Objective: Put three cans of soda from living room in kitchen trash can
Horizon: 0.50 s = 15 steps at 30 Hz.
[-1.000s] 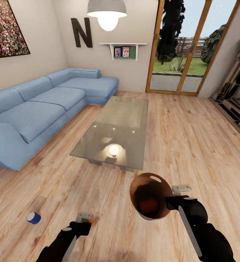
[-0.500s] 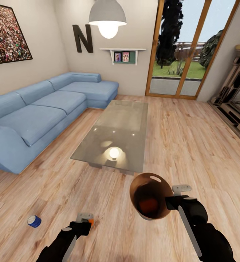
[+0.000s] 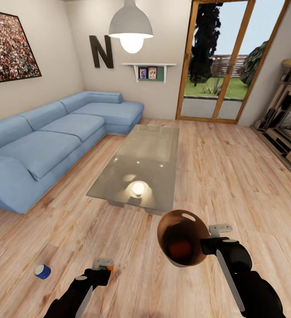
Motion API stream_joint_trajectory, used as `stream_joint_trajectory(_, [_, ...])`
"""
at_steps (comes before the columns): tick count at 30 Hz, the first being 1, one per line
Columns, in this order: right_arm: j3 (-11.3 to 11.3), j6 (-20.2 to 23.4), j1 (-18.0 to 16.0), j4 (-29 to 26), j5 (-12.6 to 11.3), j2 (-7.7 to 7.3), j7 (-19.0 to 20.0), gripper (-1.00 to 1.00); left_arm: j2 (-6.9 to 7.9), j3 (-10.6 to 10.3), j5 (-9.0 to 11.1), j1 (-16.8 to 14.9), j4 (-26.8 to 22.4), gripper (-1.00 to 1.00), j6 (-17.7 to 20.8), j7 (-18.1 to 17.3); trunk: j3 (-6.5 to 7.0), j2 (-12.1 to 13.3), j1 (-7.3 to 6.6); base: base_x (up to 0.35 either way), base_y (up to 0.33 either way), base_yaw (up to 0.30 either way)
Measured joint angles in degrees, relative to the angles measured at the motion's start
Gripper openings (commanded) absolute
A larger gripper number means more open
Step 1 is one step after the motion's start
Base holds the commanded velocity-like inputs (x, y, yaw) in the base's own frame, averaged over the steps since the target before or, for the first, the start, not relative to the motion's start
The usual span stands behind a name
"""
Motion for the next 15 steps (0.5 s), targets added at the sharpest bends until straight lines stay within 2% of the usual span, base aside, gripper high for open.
stream_joint_trajectory(15, [0.0, 0.0, 0.0, 0.1, 0.1, 0.04, 0.0, -1.0, 0.04, 0.0, 0.0, 0.0, 0.0, -1.0, 0.0, 0.0, 4.0, 6.0, -3.3, 0.0, 0.0, 0.0])
